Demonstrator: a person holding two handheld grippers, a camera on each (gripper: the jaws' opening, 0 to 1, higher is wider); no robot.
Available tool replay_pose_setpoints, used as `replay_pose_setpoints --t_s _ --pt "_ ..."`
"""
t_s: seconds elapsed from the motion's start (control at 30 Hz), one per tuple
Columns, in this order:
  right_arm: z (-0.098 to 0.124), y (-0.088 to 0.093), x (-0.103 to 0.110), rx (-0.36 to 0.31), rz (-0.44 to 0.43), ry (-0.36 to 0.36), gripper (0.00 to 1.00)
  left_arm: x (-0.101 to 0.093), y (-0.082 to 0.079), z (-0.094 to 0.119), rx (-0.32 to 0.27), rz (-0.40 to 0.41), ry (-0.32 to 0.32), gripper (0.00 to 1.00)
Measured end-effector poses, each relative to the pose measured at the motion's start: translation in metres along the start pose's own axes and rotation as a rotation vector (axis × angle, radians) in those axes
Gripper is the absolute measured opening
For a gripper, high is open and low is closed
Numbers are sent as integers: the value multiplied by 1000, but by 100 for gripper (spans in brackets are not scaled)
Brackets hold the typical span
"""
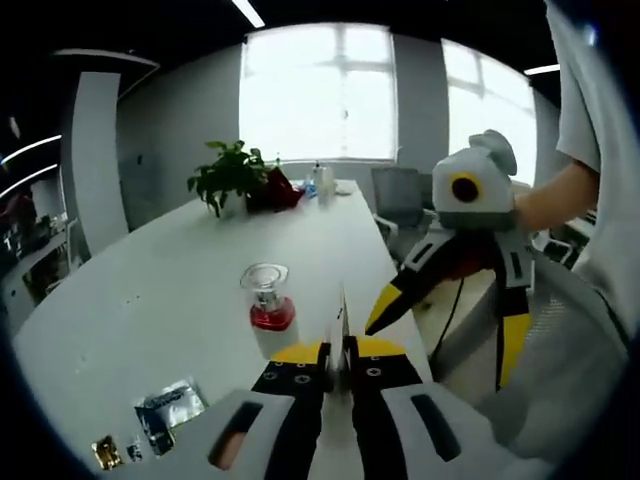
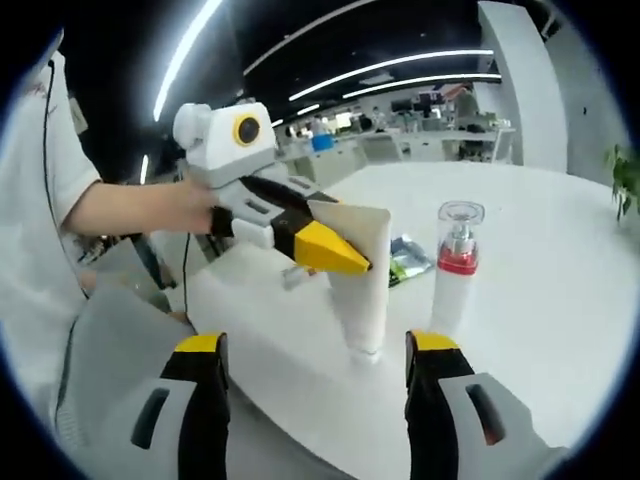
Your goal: Arrange the skincare products in the storage area until every visible bottle or jar stands upright without overlapping.
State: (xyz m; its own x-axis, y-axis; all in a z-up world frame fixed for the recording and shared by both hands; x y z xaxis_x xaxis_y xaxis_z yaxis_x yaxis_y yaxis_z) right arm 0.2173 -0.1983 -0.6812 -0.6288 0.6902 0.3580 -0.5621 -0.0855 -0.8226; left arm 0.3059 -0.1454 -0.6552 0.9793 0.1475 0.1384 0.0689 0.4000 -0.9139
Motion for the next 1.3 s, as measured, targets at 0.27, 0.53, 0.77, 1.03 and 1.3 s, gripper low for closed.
replay_pose_setpoints --t_s 0.27,0.53,0.77,1.03,1.3 --pt "-2 5 -1 26 8 13 72 21 4 -8 -49 1 -12 13" --pt "-2 6 -5 21 -9 26 71 36 4 -11 -92 -5 -32 13" --pt "-3 7 -6 27 -16 28 70 41 3 -13 -125 -10 -41 13" --pt "-3 9 -7 32 -21 28 70 47 3 -15 -158 10 -36 13" --pt "-3 9 -8 33 -23 27 70 51 2 -17 -173 29 -39 11"
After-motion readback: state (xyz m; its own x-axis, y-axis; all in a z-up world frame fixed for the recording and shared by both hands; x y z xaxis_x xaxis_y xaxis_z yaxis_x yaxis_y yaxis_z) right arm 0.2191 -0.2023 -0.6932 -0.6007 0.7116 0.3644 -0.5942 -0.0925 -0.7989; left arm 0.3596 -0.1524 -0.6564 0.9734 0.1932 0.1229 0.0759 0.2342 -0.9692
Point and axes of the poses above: the point that each gripper's makers call its tool centre point, and the gripper's own axes: z roughly backward along the fingers, x roughly to its left, y roughly out of its underside, the point moved 4 cm from there along z, roughly backward along the fingers, and after that the axes turned 9 degrees about -z, right-handed, at the moved point
